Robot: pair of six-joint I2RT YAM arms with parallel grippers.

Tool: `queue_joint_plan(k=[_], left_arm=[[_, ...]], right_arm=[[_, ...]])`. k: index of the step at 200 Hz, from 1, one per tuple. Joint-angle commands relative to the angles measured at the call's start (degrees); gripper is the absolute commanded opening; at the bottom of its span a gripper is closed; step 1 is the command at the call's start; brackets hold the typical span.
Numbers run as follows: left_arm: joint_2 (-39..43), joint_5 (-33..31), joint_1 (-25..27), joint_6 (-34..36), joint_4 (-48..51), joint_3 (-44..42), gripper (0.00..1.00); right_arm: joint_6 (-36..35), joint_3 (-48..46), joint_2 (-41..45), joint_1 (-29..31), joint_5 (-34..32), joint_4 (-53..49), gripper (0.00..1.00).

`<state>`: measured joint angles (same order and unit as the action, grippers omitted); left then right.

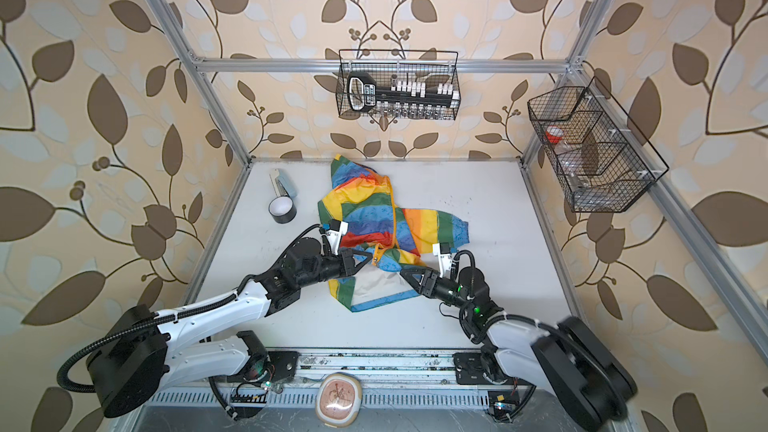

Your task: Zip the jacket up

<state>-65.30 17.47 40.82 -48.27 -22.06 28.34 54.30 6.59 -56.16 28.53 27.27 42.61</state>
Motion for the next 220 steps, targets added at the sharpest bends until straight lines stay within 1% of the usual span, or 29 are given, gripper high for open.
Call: queue_joint_plan(k=[1, 20, 38, 78, 116, 119, 134, 166, 182, 220], left_arm=[[0.9, -0.8, -0.1, 0.6, -1.9, -0.4, 0.00], [0.5, -0.5, -0.1, 0.2, -2.3, -0.6, 0.00], [0.5, -0.4, -0.1, -0.2, -2.2, -1.0, 0.00], [0.4, -1.0, -0.1, -1.5, -0.4, -1.8, 0.00], [-0.1, -2.3, -0.1, -3.1, -0.7, -4.3, 0.00], [-0.1, -2.4, -0.1, -4.7, -0.8, -4.5, 0.00], [-0.8, -2.8, -0.1, -6.0, -1.1, -5.5, 0.00], [-3.3, -3.0, -0.1, -8.6, -4.5, -8.0, 0.00], [-4.5, -3.0, -0.1, -9.3, -6.0, -8.5, 0.00], [-4.6, -3.5, -0.1, -9.3, -6.5, -8.8, 0.00]], right_arm=[[-12.7, 7.1, 8.0, -0.8, -6.3, -30.3, 0.64], [-17.5, 11.9, 8.0, -2.1, -7.7, -39.7, 0.66], [-20.8, 15.3, 6.0, -2.1, -9.5, -44.4, 0.67], [-22.0, 19.1, 1.1, -1.7, -9.2, -43.0, 0.65], [-22.1, 21.5, -4.2, 2.7, -11.5, -40.8, 0.63], [-22.1, 21.6, -4.6, 2.9, -11.6, -40.6, 0.62], [-21.7, 21.9, -6.5, 3.8, -11.6, -39.3, 0.61], [-21.3, 23.1, -10.1, 6.5, -11.7, -37.7, 0.52], [-21.5, 24.3, -11.5, 8.2, -12.4, -37.7, 0.45], [-23.1, 28.4, -12.6, 12.2, -16.1, -40.7, 0.32]])
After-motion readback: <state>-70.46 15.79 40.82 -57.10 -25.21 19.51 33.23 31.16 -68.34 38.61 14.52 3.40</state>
